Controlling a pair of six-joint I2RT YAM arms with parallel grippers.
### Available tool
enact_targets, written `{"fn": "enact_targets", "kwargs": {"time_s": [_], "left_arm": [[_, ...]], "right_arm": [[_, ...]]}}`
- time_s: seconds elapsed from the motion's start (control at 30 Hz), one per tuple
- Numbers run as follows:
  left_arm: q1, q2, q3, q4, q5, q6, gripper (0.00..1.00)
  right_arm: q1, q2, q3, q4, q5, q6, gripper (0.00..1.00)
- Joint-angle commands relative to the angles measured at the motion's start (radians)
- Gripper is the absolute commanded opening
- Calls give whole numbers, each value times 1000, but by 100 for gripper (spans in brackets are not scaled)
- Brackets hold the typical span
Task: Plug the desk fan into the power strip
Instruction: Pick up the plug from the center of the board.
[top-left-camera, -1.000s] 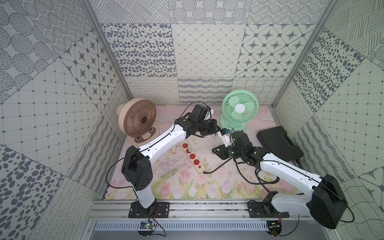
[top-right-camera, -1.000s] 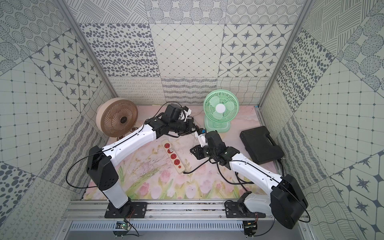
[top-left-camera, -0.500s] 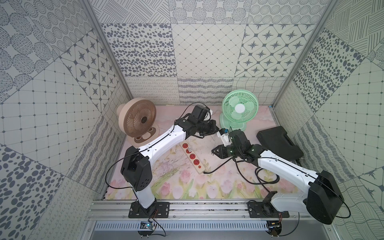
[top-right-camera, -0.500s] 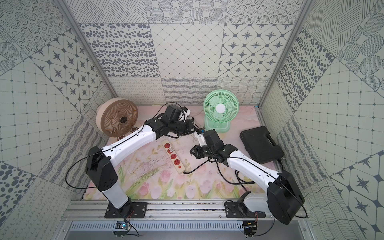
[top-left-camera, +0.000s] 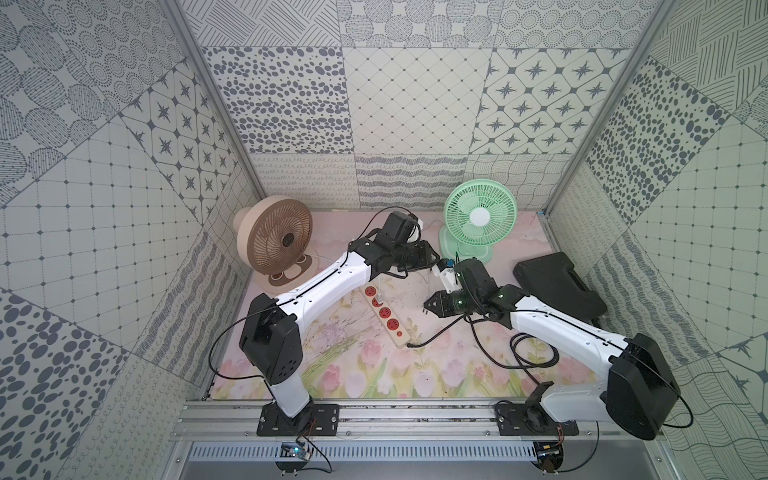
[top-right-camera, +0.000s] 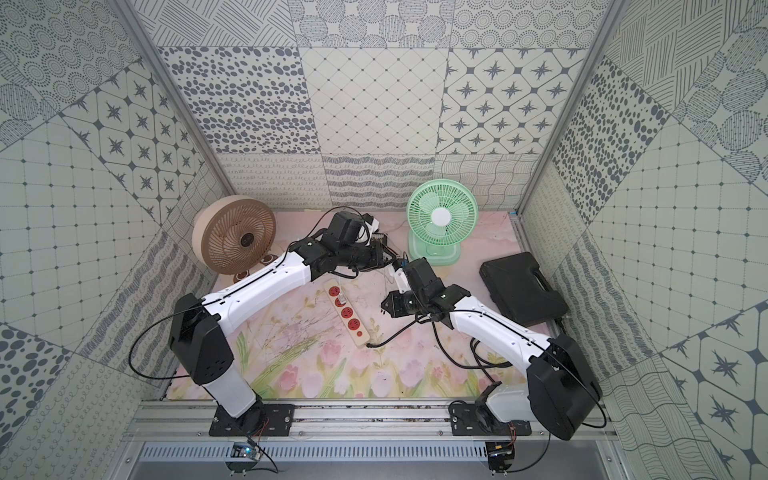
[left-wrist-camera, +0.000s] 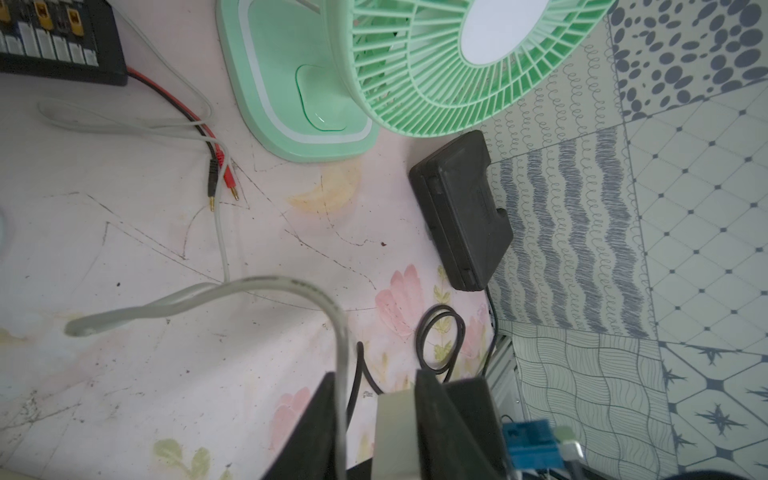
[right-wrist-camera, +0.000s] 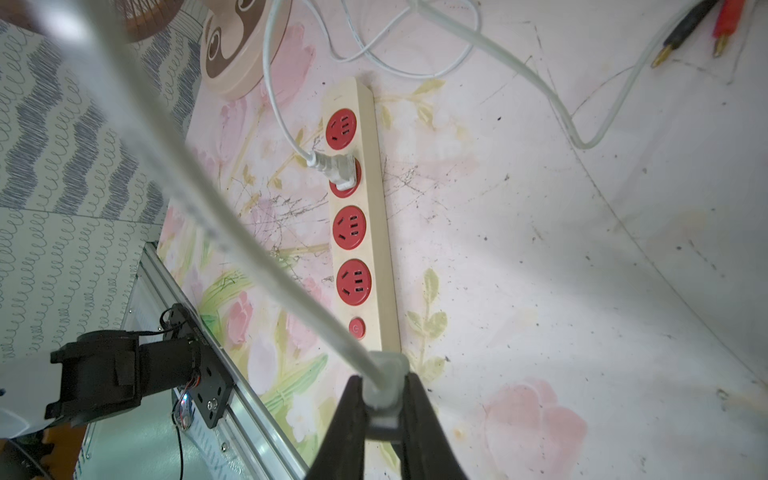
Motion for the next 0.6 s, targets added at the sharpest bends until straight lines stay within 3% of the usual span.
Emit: {"fn": "enact_targets", "kwargs": {"time_s": [0.0, 0.17, 0.57], "left_arm": [[-13, -4, 47, -31, 154, 64, 53], [67, 102, 230, -159, 242, 65, 62], [94, 213, 511, -294, 262, 86, 71]], "right_arm": [[5, -8, 19, 86, -13, -3, 0], [-2, -55, 4, 99, -42, 27, 0], [-143, -205, -69, 291, -215, 280, 0]]}}
